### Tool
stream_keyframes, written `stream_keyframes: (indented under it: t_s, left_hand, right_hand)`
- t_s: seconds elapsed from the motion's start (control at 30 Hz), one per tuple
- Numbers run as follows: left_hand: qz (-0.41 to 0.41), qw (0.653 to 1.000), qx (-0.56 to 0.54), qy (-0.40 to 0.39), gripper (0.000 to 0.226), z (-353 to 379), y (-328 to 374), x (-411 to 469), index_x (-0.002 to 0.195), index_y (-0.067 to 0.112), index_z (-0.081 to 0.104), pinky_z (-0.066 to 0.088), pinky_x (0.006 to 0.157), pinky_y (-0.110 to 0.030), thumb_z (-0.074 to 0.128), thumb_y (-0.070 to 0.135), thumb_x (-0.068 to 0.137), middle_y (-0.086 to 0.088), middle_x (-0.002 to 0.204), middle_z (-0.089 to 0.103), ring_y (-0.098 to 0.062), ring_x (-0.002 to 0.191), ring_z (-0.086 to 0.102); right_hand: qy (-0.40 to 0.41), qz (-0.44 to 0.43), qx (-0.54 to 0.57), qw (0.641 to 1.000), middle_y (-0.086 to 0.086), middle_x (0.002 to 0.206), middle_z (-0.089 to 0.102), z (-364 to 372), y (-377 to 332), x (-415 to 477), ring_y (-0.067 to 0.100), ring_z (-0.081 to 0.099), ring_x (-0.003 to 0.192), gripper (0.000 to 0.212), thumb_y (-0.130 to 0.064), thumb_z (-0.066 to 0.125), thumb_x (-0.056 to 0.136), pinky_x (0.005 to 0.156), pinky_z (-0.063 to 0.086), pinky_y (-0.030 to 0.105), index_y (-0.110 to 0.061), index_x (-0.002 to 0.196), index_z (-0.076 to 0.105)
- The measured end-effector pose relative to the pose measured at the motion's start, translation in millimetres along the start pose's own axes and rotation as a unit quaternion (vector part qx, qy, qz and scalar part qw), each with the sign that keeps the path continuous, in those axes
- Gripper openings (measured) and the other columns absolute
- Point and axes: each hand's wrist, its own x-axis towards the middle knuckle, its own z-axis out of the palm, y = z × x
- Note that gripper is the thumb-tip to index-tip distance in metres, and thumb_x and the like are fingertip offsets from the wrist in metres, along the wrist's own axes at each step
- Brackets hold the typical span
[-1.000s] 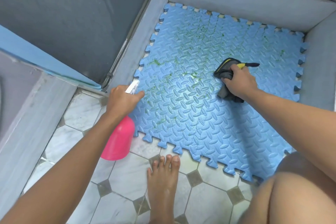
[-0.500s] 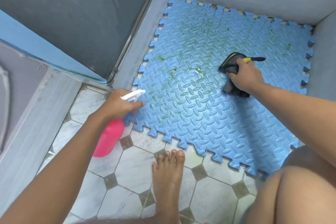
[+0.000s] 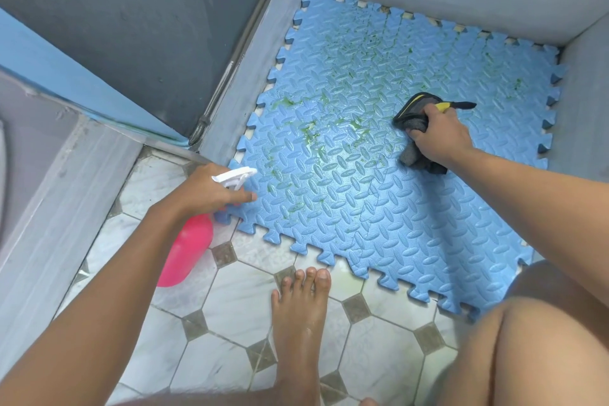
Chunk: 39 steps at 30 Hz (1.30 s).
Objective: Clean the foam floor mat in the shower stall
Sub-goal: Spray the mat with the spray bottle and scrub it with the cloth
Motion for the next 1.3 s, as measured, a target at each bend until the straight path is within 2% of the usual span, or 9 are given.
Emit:
stream_keyframes:
  t_s: [0.1,0.23,0.43,0.53,0.63,0.8,1.03,1.13,1.3]
  left_hand:
    - [-0.003,1.0,0.003,0.0,0.035,-5,-7,2,0.056,0.019,0.067,0.041,0.059,-0.024,0.091,0.035,0.075,0.009,0.048,0.06,-0.005,0.046,0.05]
    - [-0.001,0.998,-0.051,0.031,0.054,-3,-12,1,0.075,-0.011,0.065,0.044,0.057,-0.026,0.091,0.037,0.074,-0.01,0.051,0.059,-0.017,0.046,0.054]
    - [0.048,0.991,-0.034,-0.124,0.023,7,14,-8,0.077,0.026,0.078,0.043,0.058,-0.026,0.09,0.045,0.071,-0.003,0.054,0.058,-0.014,0.051,0.052]
    - [0.061,0.996,-0.05,-0.048,0.036,14,23,-4,0.061,0.014,0.065,0.045,0.057,-0.032,0.091,0.034,0.077,-0.009,0.054,0.055,-0.022,0.049,0.05]
    - [0.085,0.995,-0.053,0.006,0.053,16,30,5,0.068,0.0,0.059,0.056,0.064,-0.042,0.09,0.042,0.074,-0.011,0.064,0.067,-0.023,0.057,0.062]
    - [0.072,0.994,-0.07,0.044,0.054,25,50,9,0.061,0.003,0.053,0.044,0.058,-0.029,0.087,0.041,0.079,-0.006,0.049,0.053,-0.019,0.046,0.049]
    - [0.09,0.992,-0.03,-0.08,0.051,35,57,9,0.056,0.008,0.052,0.044,0.059,-0.027,0.088,0.035,0.08,-0.006,0.049,0.061,-0.02,0.048,0.057]
    - [0.079,0.994,-0.039,-0.062,0.055,39,52,10,0.054,0.016,0.047,0.045,0.058,-0.032,0.092,0.042,0.073,-0.003,0.048,0.052,-0.019,0.049,0.054]
    - [0.041,0.997,-0.07,0.016,0.065,33,45,11,0.078,-0.007,0.066,0.047,0.057,-0.034,0.089,0.053,0.067,-0.01,0.057,0.062,-0.019,0.049,0.054]
  right_hand:
    - [0.0,0.0,0.001,1.0,0.024,0.129,0.043,0,-1,0,0.051,0.054,0.105,0.041,-0.04,0.062,0.093,0.094,0.044,0.05,-0.02,0.125,0.047]
    - [0.001,0.001,0.002,1.0,0.023,0.129,0.043,0,0,-1,0.05,0.053,0.105,0.04,-0.041,0.061,0.093,0.094,0.044,0.05,-0.021,0.124,0.047]
    - [0.006,0.0,-0.002,1.0,0.022,0.128,0.043,-1,-2,-4,0.05,0.054,0.104,0.04,-0.039,0.061,0.094,0.092,0.045,0.049,-0.019,0.125,0.046]
    - [0.004,0.001,-0.004,1.0,0.022,0.128,0.042,-2,-3,-5,0.05,0.054,0.104,0.04,-0.038,0.061,0.095,0.091,0.045,0.049,-0.018,0.126,0.046]
    - [0.006,-0.001,-0.006,1.0,0.023,0.128,0.043,-3,-4,-6,0.05,0.054,0.103,0.04,-0.038,0.06,0.095,0.091,0.045,0.049,-0.018,0.126,0.046]
    - [0.011,-0.004,-0.006,1.0,0.023,0.128,0.042,-3,-4,-7,0.05,0.054,0.102,0.038,-0.037,0.06,0.095,0.089,0.044,0.048,-0.017,0.125,0.046]
    - [0.016,-0.008,-0.009,1.0,0.024,0.129,0.043,-3,-6,-8,0.05,0.054,0.104,0.043,-0.038,0.06,0.095,0.092,0.044,0.049,-0.017,0.129,0.045]
    - [0.016,-0.01,-0.009,1.0,0.024,0.129,0.043,-3,-5,-8,0.049,0.054,0.104,0.042,-0.037,0.06,0.095,0.091,0.044,0.048,-0.017,0.129,0.045]
    - [0.022,-0.001,-0.012,1.0,0.023,0.128,0.042,-3,-9,-12,0.05,0.055,0.101,0.039,-0.036,0.058,0.096,0.088,0.044,0.047,-0.016,0.126,0.044]
